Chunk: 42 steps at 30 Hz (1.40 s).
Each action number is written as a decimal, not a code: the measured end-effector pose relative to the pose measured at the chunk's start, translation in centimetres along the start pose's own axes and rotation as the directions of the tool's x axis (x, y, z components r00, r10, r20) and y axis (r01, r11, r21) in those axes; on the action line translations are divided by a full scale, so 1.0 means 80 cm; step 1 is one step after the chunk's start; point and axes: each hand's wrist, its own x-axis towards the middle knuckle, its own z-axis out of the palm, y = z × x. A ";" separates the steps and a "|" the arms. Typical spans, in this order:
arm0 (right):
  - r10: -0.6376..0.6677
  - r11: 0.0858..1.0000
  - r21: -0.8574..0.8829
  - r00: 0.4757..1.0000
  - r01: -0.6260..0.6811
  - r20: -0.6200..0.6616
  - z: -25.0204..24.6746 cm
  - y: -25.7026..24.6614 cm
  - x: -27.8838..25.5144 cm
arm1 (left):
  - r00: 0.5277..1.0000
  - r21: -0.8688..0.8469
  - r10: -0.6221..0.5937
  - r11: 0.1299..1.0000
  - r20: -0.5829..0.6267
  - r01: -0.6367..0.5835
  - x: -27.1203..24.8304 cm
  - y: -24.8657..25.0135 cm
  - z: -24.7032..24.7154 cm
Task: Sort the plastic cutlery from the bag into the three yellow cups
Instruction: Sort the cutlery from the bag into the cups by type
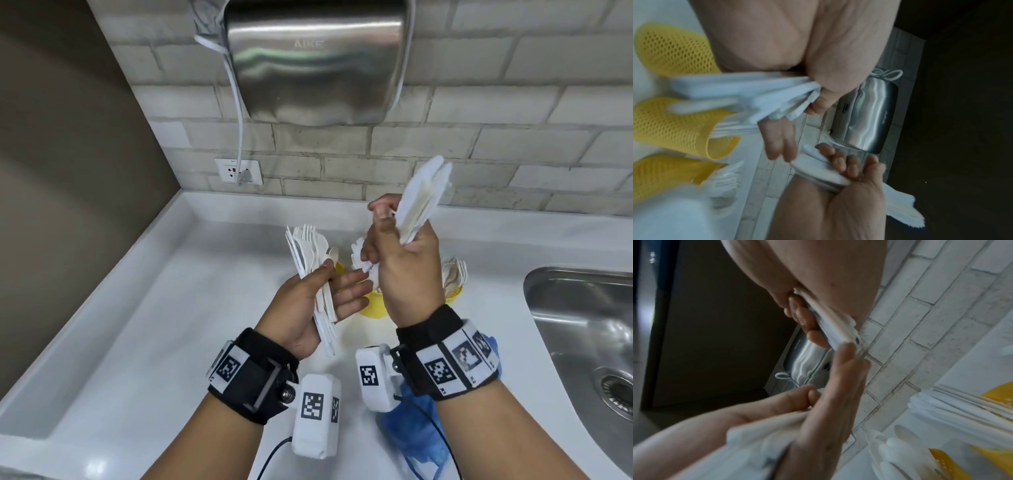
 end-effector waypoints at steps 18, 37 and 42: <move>0.162 0.985 -0.052 0.987 -0.162 0.011 0.006 0.013 -0.021 | 0.999 0.066 -0.032 0.997 -0.021 0.034 0.003 -0.005 0.004; 0.062 0.870 -0.493 0.993 -0.006 0.097 -0.001 -0.009 -0.006 | 0.735 0.972 0.675 0.206 -0.058 -0.113 -0.005 -0.022 0.005; 0.020 0.856 -0.515 0.994 0.041 0.112 0.004 -0.004 -0.011 | 0.731 0.990 0.682 0.116 -0.023 -0.077 -0.009 -0.021 0.009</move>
